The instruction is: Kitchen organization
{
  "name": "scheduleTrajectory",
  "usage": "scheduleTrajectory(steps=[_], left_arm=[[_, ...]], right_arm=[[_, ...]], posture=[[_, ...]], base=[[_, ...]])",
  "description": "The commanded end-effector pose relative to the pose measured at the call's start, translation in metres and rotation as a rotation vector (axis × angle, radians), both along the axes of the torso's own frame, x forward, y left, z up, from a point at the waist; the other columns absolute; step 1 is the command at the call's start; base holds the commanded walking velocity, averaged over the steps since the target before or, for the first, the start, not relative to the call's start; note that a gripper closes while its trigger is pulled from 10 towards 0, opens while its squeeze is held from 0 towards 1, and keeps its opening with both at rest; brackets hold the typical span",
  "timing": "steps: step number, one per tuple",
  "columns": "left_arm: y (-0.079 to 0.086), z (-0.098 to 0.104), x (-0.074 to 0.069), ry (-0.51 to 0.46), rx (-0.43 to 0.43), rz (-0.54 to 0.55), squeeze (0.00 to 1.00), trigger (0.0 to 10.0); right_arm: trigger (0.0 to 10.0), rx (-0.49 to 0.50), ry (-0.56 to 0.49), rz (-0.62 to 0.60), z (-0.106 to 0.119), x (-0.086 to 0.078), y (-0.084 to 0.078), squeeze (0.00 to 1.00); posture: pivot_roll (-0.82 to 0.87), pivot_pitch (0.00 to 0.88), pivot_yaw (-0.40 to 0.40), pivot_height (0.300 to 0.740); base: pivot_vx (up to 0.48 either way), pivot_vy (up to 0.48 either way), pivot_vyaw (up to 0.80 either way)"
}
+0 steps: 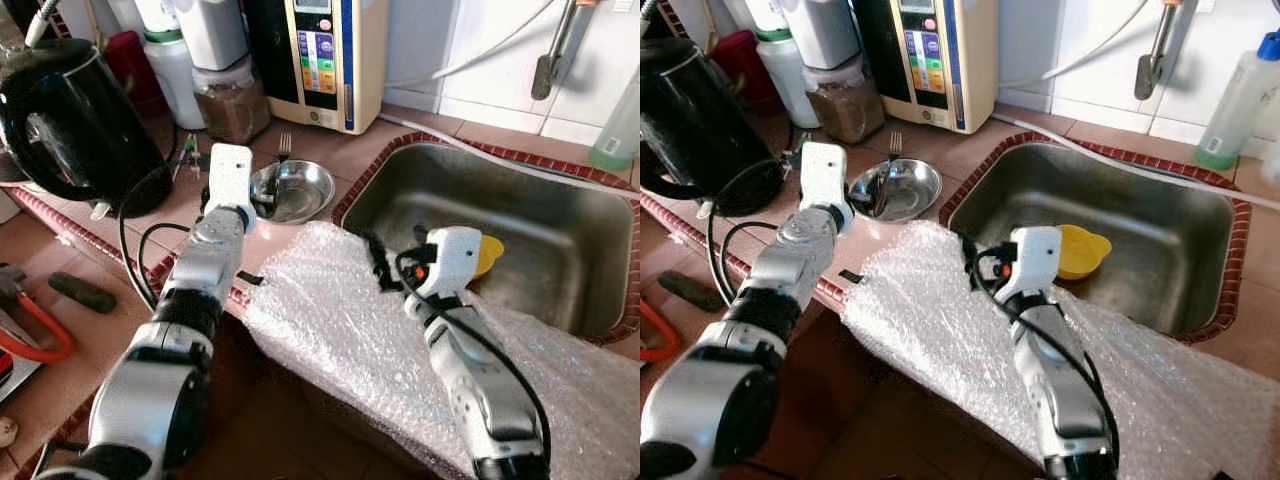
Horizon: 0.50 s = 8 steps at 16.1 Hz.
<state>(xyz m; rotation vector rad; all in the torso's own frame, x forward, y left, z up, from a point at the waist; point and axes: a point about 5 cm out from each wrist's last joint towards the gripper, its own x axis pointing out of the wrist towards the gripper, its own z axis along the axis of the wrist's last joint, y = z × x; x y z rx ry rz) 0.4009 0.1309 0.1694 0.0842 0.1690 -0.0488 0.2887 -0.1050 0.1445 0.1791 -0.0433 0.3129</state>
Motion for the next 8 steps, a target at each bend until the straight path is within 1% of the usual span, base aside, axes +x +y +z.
scheduleTrajectory(steps=[1, 3, 4, 5, 6, 8], left_arm=[[0.0060, -0.0017, 0.0014, 0.035, -0.010, 0.029, 0.00, 10.0], [0.0042, -0.0083, 0.0029, 0.099, -0.014, 0.010, 0.00, 10.0], [0.0034, -0.0076, 0.0034, 0.095, -0.028, 0.001, 0.00, 10.0], [0.0040, -0.0037, 0.0058, 0.091, -0.077, 0.016, 0.00, 10.0], [0.0036, -0.0018, 0.0064, 0.079, -0.083, 0.008, 0.00, 10.0], [0.0043, 0.0016, 0.0070, 0.054, -0.143, 0.010, 0.00, 10.0]], right_arm=[[10.0, 0.011, -0.016, 0.033, 0.0056, -0.0036, 0.0069, 0.00], [10.0, 0.004, -0.010, 0.030, 0.0060, -0.0055, 0.0069, 0.00], [10.0, 0.003, -0.011, 0.030, 0.0061, -0.0056, 0.0069, 0.00], [10.0, 0.004, -0.010, 0.030, 0.0071, -0.0065, 0.0057, 0.00], [10.0, 0.004, -0.008, 0.029, 0.0069, -0.0070, 0.0048, 0.00], [10.0, -0.004, -0.020, 0.022, 0.0080, -0.0087, 0.0032, 0.00]], posture=[[-0.17, 0.086, 0.134, 0.740], [-0.18, 0.086, 0.135, 0.740], [-0.18, 0.086, 0.135, 0.740], [-0.18, 0.085, 0.135, 0.740], [-0.18, 0.085, 0.134, 0.740], [-0.18, 0.085, 0.134, 0.740]], base=[[0.000, 0.000, 0.00], [0.000, 0.000, 0.00], [0.000, 0.000, 0.00], [0.000, 0.000, 0.00], [0.000, 0.000, 0.00], [0.000, 0.000, 0.00]])
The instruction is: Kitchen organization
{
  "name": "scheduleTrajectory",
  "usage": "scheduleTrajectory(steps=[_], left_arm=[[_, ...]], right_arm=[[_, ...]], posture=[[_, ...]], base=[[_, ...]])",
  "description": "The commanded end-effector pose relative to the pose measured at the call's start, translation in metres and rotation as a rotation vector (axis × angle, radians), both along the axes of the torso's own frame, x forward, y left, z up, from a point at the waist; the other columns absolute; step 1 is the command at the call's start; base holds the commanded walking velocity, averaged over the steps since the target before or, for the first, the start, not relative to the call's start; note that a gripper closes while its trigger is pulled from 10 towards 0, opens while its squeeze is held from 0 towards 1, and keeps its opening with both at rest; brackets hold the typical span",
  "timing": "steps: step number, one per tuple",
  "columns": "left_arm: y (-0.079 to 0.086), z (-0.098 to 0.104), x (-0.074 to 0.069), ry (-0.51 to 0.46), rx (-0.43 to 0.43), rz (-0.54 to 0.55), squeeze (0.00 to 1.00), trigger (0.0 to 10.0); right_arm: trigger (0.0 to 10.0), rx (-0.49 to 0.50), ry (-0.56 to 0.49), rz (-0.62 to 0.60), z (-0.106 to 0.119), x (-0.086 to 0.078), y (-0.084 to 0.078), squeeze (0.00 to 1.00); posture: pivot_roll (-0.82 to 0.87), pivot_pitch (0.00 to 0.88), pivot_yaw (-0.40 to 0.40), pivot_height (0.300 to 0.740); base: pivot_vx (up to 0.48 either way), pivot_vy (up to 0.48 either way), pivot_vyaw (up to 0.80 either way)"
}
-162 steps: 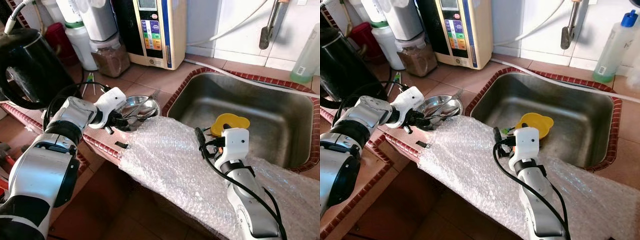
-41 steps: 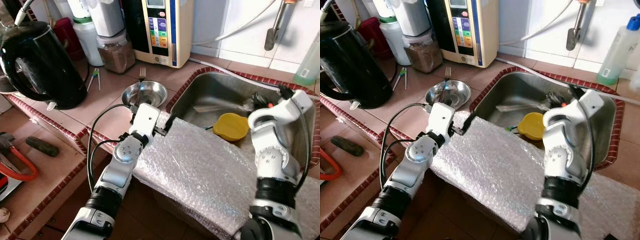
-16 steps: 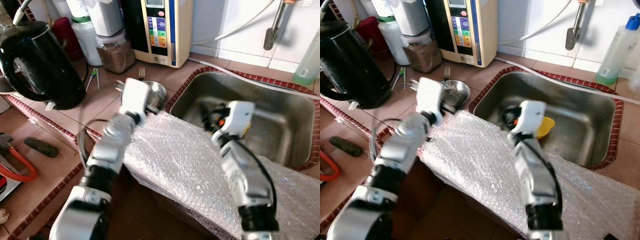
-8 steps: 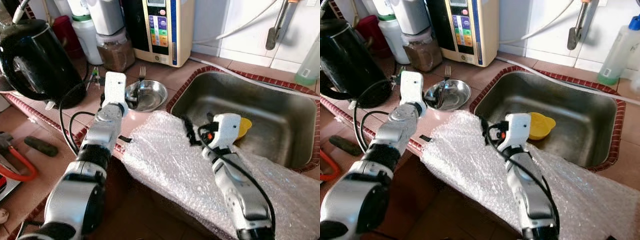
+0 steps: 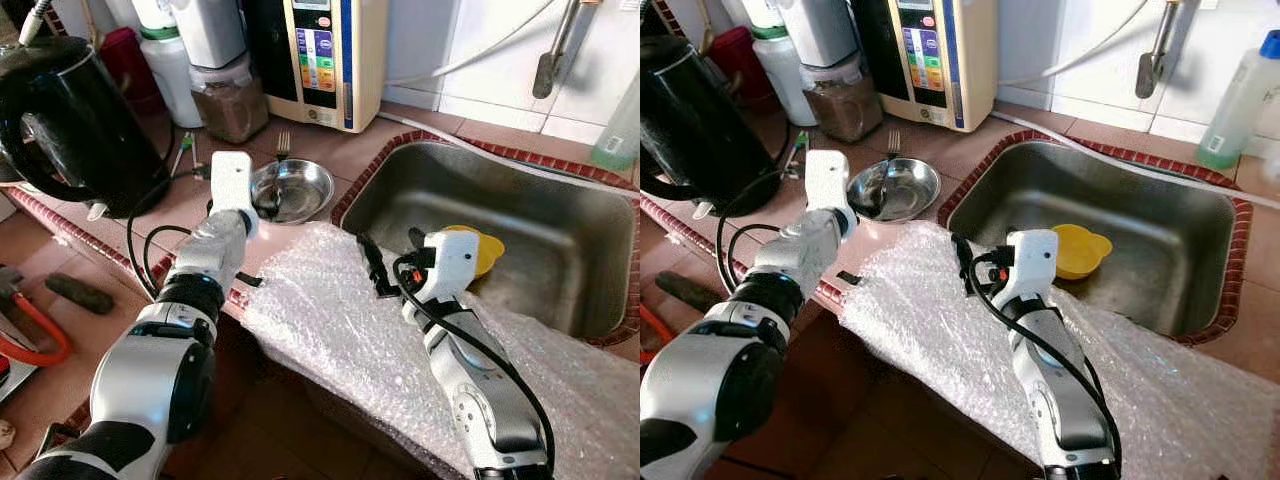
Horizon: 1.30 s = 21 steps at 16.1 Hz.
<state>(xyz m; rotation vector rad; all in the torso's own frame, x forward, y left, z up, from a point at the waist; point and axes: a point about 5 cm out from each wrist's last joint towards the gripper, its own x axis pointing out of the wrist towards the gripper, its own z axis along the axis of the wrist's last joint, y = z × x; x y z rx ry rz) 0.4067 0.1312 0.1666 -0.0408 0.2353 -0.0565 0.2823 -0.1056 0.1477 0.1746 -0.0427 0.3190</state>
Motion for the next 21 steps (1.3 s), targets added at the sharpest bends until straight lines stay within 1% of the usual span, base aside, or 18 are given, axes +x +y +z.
scheduleTrajectory(steps=[1, 2, 4, 5, 6, 7, 8, 9, 10, 11, 12, 13, 15, 17, 21], left_arm=[[0.005, 0.007, 0.001, -0.048, -0.042, 0.020, 0.00, 10.0], [0.007, 0.009, 0.000, -0.081, -0.053, 0.029, 0.00, 10.0], [0.008, 0.007, -0.006, -0.119, -0.094, 0.030, 0.00, 10.0], [0.008, 0.006, -0.008, -0.129, -0.089, 0.031, 0.00, 10.0], [0.007, 0.008, -0.018, -0.175, -0.112, 0.020, 0.00, 10.0], [0.008, 0.012, -0.028, -0.232, -0.117, 0.012, 0.00, 10.0], [0.006, 0.021, -0.045, -0.309, -0.106, 0.009, 0.00, 10.0], [0.004, 0.024, -0.056, -0.344, -0.090, -0.004, 0.00, 10.0], [0.002, 0.024, -0.065, -0.358, -0.084, -0.016, 0.00, 10.0], [0.003, 0.014, -0.075, -0.314, -0.101, 0.006, 0.00, 10.0], [0.005, 0.008, -0.078, -0.282, -0.116, 0.035, 0.00, 10.0], [0.004, 0.006, -0.080, -0.281, -0.115, 0.038, 0.00, 10.0], [0.001, 0.013, -0.084, -0.310, -0.098, 0.034, 0.00, 10.0], [0.005, 0.021, -0.089, -0.334, -0.080, 0.042, 0.00, 10.0], [0.013, 0.021, -0.092, -0.316, -0.101, 0.076, 0.00, 10.0]], right_arm=[[10.0, -0.009, -0.034, 0.006, 0.007, -0.002, 0.002, 0.00], [10.0, -0.006, -0.051, -0.010, 0.010, -0.003, 0.000, 0.00], [10.0, -0.039, -0.074, -0.043, 0.014, -0.005, -0.007, 0.00], [10.0, -0.040, -0.078, -0.049, 0.015, -0.006, -0.009, 0.00], [10.0, -0.040, -0.087, -0.070, 0.018, -0.008, -0.015, 0.00], [10.0, -0.045, -0.094, -0.086, 0.021, -0.010, -0.021, 0.00], [10.0, -0.046, -0.098, -0.102, 0.023, -0.012, -0.029, 0.00], [10.0, -0.051, -0.099, -0.109, 0.025, -0.012, -0.033, 0.00], [10.0, -0.066, -0.096, -0.118, 0.025, -0.011, -0.035, 0.00], [10.0, -0.082, -0.086, -0.124, 0.023, -0.010, -0.036, 0.00], [10.0, -0.080, -0.085, -0.119, 0.023, -0.009, -0.036, 0.00], [10.0, -0.078, -0.087, -0.114, 0.023, -0.007, -0.035, 0.00], [10.0, -0.073, -0.098, -0.089, 0.027, -0.002, -0.030, 0.00], [10.0, -0.080, -0.110, -0.067, 0.030, 0.000, -0.026, 0.00], [10.0, -0.084, -0.110, -0.067, 0.030, -0.002, -0.025, 0.00]], posture=[[-0.18, 0.085, 0.134, 0.740], [-0.18, 0.084, 0.135, 0.740], [-0.18, 0.081, 0.134, 0.740], [-0.17, 0.079, 0.133, 0.740], [-0.17, 0.075, 0.129, 0.740], [-0.17, 0.072, 0.127, 0.740], [-0.16, 0.067, 0.121, 0.740], [-0.16, 0.063, 0.116, 0.740], [-0.16, 0.057, 0.111, 0.740], [-0.15, 0.045, 0.101, 0.740], [-0.15, 0.040, 0.098, 0.740], [-0.15, 0.030, 0.090, 0.740], [-0.14, 0.025, 0.083, 0.740], [-0.14, 0.023, 0.079, 0.740], [-0.14, 0.032, 0.081, 0.740]], base=[[0.000, 0.000, 0.00], [0.000, 0.000, 0.00], [0.000, 0.000, 0.00], [0.000, 0.000, 0.00], [0.000, 0.000, 0.00], [0.000, 0.000, 0.00], [0.000, 0.000, 0.00], [0.000, 0.000, 0.00], [0.000, 0.000, 0.00], [0.000, 0.000, -0.74], [0.000, 0.000, -0.77], [0.000, 0.000, -0.44], [0.000, 0.000, 0.00], [0.000, 0.000, 0.00], [0.000, 0.000, 0.00]])
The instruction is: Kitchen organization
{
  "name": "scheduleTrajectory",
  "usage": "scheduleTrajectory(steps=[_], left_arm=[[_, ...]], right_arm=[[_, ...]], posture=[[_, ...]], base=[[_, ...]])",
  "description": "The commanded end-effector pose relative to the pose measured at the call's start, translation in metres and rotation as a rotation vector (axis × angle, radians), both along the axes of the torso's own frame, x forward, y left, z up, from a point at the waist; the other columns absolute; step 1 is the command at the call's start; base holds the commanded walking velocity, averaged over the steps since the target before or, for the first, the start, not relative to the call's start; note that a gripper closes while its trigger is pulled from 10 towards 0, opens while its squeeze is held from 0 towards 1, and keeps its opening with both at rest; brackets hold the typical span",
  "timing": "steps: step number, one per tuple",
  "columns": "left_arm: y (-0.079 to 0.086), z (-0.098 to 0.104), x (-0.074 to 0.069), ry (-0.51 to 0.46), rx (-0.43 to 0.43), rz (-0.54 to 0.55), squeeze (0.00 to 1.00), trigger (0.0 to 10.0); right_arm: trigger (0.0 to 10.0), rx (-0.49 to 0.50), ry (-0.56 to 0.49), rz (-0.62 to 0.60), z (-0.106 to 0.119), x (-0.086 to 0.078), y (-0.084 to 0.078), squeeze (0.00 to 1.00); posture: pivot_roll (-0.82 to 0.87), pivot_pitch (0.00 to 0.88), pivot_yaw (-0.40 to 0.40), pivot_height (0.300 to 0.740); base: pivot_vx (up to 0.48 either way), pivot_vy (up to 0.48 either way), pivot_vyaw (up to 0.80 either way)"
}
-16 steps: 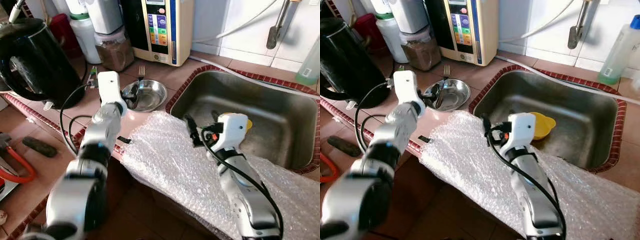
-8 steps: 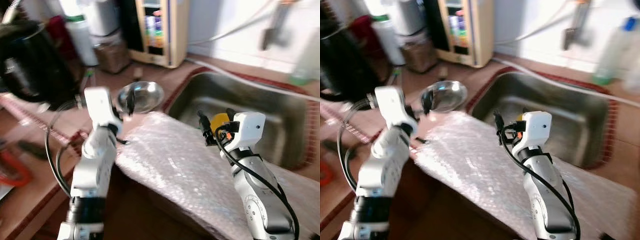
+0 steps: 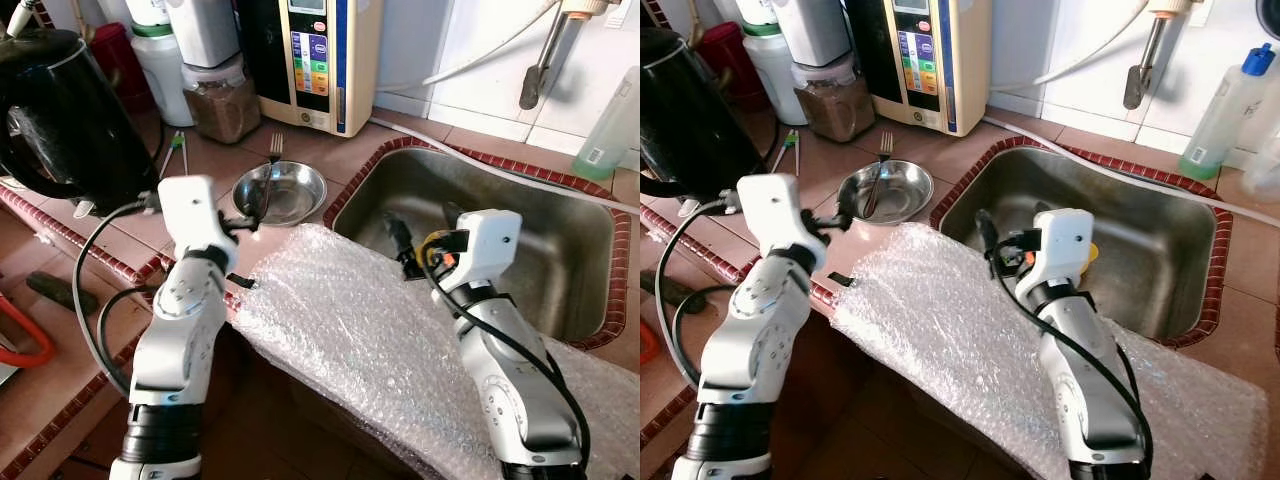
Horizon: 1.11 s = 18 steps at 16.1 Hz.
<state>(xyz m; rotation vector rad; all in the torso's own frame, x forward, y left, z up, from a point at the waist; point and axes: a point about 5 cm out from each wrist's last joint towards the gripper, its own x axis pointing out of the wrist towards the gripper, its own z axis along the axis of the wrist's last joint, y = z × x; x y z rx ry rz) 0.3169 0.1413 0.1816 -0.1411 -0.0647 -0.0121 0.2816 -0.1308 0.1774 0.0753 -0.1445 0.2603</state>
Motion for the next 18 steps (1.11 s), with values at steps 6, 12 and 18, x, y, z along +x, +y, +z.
scheduleTrajectory(steps=[6, 12, 18], left_arm=[[0.0006, 0.0107, -0.0027, -0.022, 0.010, -0.020, 0.00, 10.0], [-0.0032, 0.0101, -0.0022, -0.009, 0.011, -0.046, 0.00, 10.0], [-0.0075, 0.0088, -0.0031, 0.000, -0.009, -0.066, 0.00, 10.0]], right_arm=[[10.0, -0.011, -0.003, -0.001, 0.0000, -0.0006, 0.0017, 0.00], [10.0, -0.009, 0.003, -0.016, -0.0018, 0.0005, -0.0004, 0.00], [10.0, -0.007, 0.011, -0.022, -0.0042, 0.0005, -0.0014, 0.00]], posture=[[-0.14, 0.042, 0.091, 0.740], [-0.14, 0.041, 0.097, 0.740], [-0.14, 0.042, 0.100, 0.740]], base=[[0.186, 0.000, 0.00], [0.303, 0.000, 0.00], [0.312, 0.000, 0.00]])
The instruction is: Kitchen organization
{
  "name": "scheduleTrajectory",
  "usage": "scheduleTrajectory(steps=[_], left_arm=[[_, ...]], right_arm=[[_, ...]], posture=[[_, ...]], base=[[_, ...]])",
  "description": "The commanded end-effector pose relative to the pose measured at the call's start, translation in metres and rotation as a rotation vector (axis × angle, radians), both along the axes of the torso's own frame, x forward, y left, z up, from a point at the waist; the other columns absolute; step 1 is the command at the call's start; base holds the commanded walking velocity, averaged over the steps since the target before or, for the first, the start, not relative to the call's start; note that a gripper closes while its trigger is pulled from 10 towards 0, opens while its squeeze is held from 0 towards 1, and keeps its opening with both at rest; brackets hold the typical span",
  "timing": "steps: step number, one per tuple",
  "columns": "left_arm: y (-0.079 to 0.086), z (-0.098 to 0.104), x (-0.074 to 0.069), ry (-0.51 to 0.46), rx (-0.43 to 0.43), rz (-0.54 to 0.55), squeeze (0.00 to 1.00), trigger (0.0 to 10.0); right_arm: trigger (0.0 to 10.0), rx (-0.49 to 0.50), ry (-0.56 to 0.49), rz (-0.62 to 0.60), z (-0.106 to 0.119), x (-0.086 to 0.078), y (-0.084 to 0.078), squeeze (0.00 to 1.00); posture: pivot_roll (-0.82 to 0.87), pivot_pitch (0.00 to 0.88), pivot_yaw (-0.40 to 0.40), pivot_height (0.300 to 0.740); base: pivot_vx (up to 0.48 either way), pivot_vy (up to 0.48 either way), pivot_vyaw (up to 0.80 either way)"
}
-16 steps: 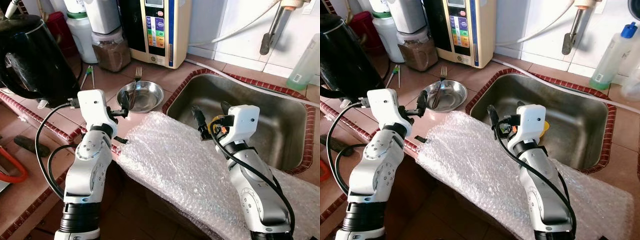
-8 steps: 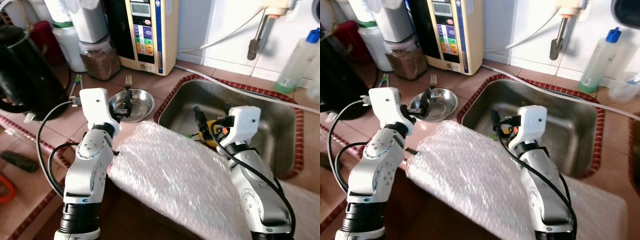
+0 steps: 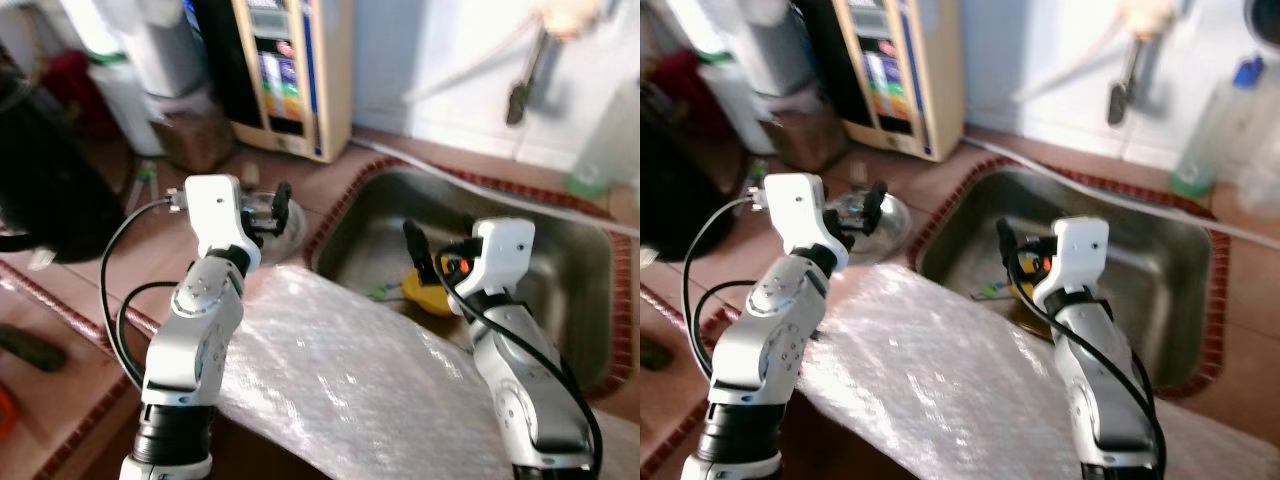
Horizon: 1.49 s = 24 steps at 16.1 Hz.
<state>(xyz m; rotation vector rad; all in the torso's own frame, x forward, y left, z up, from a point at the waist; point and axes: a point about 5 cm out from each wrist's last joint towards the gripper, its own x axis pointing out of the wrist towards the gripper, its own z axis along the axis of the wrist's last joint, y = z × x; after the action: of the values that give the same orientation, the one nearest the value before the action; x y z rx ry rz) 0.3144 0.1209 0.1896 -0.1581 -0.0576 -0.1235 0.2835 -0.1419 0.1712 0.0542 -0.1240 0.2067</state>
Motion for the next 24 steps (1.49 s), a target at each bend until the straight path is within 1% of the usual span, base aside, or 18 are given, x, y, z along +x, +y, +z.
scheduleTrajectory(steps=[1, 5, 11, 14, 21, 22, 24], left_arm=[[0.012, 0.001, -0.001, -0.001, 0.001, 0.044, 0.00, 10.0], [0.008, -0.001, -0.003, 0.013, -0.004, 0.035, 0.00, 10.0], [0.006, -0.001, 0.000, 0.031, -0.013, 0.038, 0.00, 10.0], [0.006, -0.001, 0.002, 0.033, -0.041, 0.042, 0.00, 10.0], [0.006, -0.005, 0.003, 0.062, -0.033, 0.061, 0.00, 10.0], [0.007, -0.007, 0.005, 0.075, -0.020, 0.062, 0.00, 10.0], [0.016, -0.009, 0.020, 0.117, 0.019, 0.085, 0.00, 10.0]], right_arm=[[10.0, 0.013, -0.007, 0.030, 0.001, -0.001, 0.009, 0.00], [10.0, 0.010, -0.002, 0.030, 0.000, 0.001, 0.007, 0.00], [10.0, 0.011, -0.006, 0.027, 0.000, 0.003, 0.007, 0.00], [10.0, 0.010, -0.005, 0.026, 0.000, 0.003, 0.007, 0.00], [10.0, 0.010, 0.001, 0.021, -0.001, 0.003, 0.006, 0.00], [10.0, 0.010, 0.001, 0.020, -0.001, 0.003, 0.006, 0.00], [10.0, 0.012, 0.000, 0.019, 0.000, 0.003, 0.007, 0.00]], posture=[[-0.14, 0.041, 0.100, 0.740], [-0.14, 0.036, 0.100, 0.740], [-0.14, 0.032, 0.098, 0.740], [-0.14, 0.031, 0.097, 0.740], [-0.14, 0.032, 0.099, 0.740], [-0.14, 0.032, 0.099, 0.740], [-0.15, 0.041, 0.102, 0.740]], base=[[0.000, 0.000, 0.00], [0.000, 0.000, 0.00], [0.000, 0.000, 0.00], [0.000, 0.000, 0.00], [0.000, 0.000, 0.00], [0.000, 0.000, 0.00], [0.000, 0.000, 0.00]])
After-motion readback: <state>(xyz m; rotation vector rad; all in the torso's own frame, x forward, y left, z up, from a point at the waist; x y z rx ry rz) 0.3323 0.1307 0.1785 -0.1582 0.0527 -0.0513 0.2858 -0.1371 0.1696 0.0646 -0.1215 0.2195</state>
